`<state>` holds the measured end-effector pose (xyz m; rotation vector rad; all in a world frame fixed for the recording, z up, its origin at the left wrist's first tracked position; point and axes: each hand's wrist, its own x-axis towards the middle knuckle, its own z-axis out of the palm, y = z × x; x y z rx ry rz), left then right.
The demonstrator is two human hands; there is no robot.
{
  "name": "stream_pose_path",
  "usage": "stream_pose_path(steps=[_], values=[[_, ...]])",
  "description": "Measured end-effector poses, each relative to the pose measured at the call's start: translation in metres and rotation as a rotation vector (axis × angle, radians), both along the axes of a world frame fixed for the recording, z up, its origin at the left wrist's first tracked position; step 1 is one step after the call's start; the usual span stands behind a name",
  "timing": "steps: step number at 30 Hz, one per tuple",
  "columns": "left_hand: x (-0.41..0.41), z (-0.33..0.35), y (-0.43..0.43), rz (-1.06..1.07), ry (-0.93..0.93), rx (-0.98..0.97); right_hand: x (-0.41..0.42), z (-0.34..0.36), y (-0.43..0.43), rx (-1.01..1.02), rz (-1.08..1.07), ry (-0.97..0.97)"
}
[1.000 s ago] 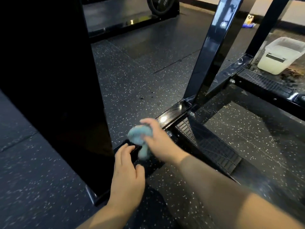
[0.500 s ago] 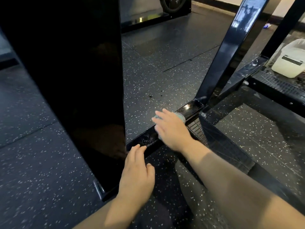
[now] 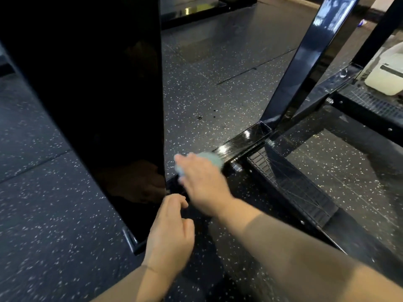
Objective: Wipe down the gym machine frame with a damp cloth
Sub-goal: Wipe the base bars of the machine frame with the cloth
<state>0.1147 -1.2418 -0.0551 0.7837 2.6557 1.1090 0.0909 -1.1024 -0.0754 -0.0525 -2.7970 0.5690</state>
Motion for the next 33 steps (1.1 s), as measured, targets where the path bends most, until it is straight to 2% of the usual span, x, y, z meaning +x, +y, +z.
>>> stream_pose_path(steps=[2,4,6,8,10,11,12,13,15,17,18,19,21,23,24,25,27,30,32,33], values=[[0.001,-0.004,-0.007,0.024,0.026,0.008,0.009,-0.011,-0.013,-0.082,0.249,0.028],[0.003,-0.006,-0.014,0.018,0.046,0.004,0.007,-0.008,0.015,0.079,0.385,0.015],[0.004,-0.005,-0.016,-0.003,0.038,0.027,0.000,-0.001,0.058,0.217,0.184,-0.054],[0.004,-0.003,-0.013,-0.025,0.031,0.047,-0.006,-0.004,0.106,0.267,-0.194,-0.093],[0.003,-0.003,-0.008,-0.040,0.025,0.059,-0.010,-0.006,0.120,0.131,-0.477,-0.103],[0.004,-0.003,-0.005,-0.036,0.004,0.068,-0.014,-0.005,0.108,0.107,-0.522,-0.123],[0.004,-0.003,-0.002,-0.031,-0.019,0.081,-0.016,-0.004,0.086,0.121,-0.481,-0.123],[0.004,-0.004,0.000,-0.024,-0.028,0.097,-0.016,-0.005,0.059,0.141,-0.346,-0.094],[0.003,-0.006,0.003,-0.008,-0.012,0.134,-0.004,-0.015,0.010,0.122,0.031,0.003],[0.003,-0.009,0.004,0.000,-0.005,0.131,0.004,-0.015,0.008,0.099,0.267,0.038],[0.004,-0.009,0.004,0.002,-0.008,0.113,0.003,-0.012,0.024,0.160,0.303,0.041],[0.005,-0.007,0.004,0.002,-0.011,0.095,-0.001,-0.012,0.047,0.237,0.257,0.022],[0.006,-0.002,0.008,-0.014,-0.025,0.058,-0.009,-0.013,0.102,0.289,-0.062,-0.052],[0.002,0.003,0.016,-0.024,-0.035,-0.004,-0.013,-0.010,0.144,0.214,-0.398,-0.074],[0.000,0.004,0.021,-0.020,-0.048,-0.046,-0.014,-0.009,0.145,0.196,-0.467,-0.091],[-0.002,0.006,0.027,-0.015,-0.064,-0.089,-0.015,-0.008,0.131,0.220,-0.474,-0.106],[-0.005,0.007,0.037,0.004,-0.089,-0.184,-0.010,-0.007,0.086,0.287,-0.250,-0.066],[-0.010,0.007,0.041,0.020,-0.063,-0.328,0.010,-0.015,0.043,0.068,0.072,0.096],[-0.012,0.009,0.040,0.011,-0.065,-0.349,0.008,-0.016,0.068,0.194,0.123,0.045],[-0.012,0.011,0.039,-0.003,-0.069,-0.356,0.003,-0.019,0.089,0.249,0.059,0.003]])
